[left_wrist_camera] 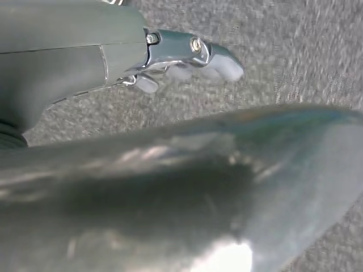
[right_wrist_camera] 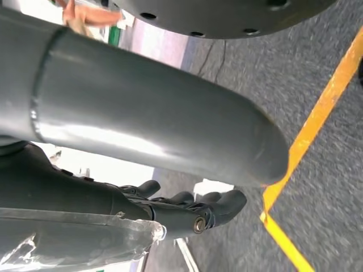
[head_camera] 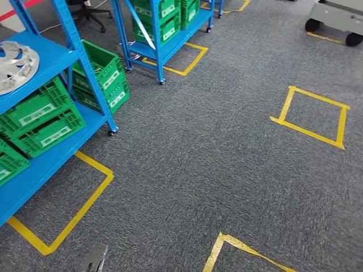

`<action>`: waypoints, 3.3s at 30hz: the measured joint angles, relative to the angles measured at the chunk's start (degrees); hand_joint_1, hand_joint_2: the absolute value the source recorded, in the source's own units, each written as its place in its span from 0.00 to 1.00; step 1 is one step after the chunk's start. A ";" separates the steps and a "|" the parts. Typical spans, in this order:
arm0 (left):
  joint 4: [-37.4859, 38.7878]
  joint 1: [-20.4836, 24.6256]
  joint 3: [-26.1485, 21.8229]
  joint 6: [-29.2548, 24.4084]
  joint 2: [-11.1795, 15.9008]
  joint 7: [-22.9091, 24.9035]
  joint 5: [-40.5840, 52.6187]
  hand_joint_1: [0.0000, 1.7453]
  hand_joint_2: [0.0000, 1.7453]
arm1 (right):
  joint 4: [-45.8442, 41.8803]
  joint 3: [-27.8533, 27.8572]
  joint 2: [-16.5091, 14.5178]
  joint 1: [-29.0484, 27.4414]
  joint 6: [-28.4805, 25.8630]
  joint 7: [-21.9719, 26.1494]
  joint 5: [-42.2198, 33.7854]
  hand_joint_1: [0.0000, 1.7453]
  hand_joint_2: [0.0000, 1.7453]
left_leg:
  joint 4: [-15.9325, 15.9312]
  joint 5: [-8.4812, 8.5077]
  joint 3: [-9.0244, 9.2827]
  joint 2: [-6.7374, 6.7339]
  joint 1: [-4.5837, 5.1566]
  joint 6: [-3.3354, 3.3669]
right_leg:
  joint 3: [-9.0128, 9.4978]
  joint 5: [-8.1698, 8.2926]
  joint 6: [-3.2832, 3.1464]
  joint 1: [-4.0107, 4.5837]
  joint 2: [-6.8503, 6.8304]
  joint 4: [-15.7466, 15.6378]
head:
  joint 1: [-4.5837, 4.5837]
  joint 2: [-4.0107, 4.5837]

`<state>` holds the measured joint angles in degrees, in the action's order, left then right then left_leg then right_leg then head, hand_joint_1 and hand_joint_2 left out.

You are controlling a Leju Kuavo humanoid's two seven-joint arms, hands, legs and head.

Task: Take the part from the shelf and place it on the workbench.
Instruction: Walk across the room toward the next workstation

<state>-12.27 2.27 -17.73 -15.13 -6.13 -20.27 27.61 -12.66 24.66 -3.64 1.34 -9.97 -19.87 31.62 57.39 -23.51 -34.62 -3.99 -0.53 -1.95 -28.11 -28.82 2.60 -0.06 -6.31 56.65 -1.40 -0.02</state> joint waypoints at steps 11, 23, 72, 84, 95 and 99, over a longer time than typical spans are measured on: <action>0.02 -0.08 -0.13 -0.94 0.06 0.09 -0.14 0.00 0.00 | -0.02 0.08 -0.03 0.21 -0.25 0.97 0.25 0.00 0.00 | 0.09 -0.01 -0.10 8.53 0.53 2.81 | -6.95 -3.09 -0.96 -0.05 7.13 11.92 | 1.02 0.00; 0.03 0.19 -0.17 -1.06 -0.04 -0.78 0.27 0.00 0.00 | -0.04 0.61 -0.14 0.16 -0.64 1.91 0.59 0.00 0.00 | 14.94 -6.57 -8.10 4.81 0.48 -0.54 | -1.14 0.51 -2.42 -0.28 5.20 0.02 | -0.18 0.00; 0.16 0.36 -1.74 -1.50 -0.06 -1.85 -0.14 0.00 0.00 | 0.46 1.22 -0.44 -0.21 -0.28 6.72 1.75 0.00 0.00 | 0.88 -1.65 0.59 8.65 -0.01 2.58 | -8.64 -2.80 0.85 -0.38 6.77 13.05 | 0.85 0.00; 0.17 0.21 -1.81 -1.74 -0.08 -1.70 -0.07 0.00 0.00 | 0.51 1.24 -0.46 0.19 -0.03 6.85 2.08 0.00 0.00 | 15.12 -8.59 -6.53 4.77 0.02 -0.57 | -3.90 0.82 -2.12 -0.49 5.00 2.75 | -0.03 0.00; 0.17 0.12 -1.87 -1.80 0.03 -1.70 -0.09 0.00 0.00 | 0.46 1.24 -0.48 0.61 -0.03 6.72 2.15 0.00 0.00 | 0.25 -1.53 1.16 2.09 0.49 1.86 | -2.78 -1.39 0.00 0.21 0.70 3.75 | 0.28 0.00; 0.17 0.32 -2.03 -1.71 0.04 -1.73 -0.16 0.00 0.00 | 0.46 1.43 -0.49 0.20 -0.10 6.76 1.85 0.00 0.00 | 0.14 -1.37 1.08 4.45 0.27 2.67 | -8.88 -7.36 0.57 -0.09 5.85 16.48 | 0.71 0.00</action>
<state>-12.10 2.59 -19.75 -16.84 -6.09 -21.99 27.45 -12.20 26.09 -4.13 1.54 -10.08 -13.11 33.46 57.53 -24.88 -33.55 0.46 -0.26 0.72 -36.99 -36.18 3.17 -0.15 -0.46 73.13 -0.70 -0.02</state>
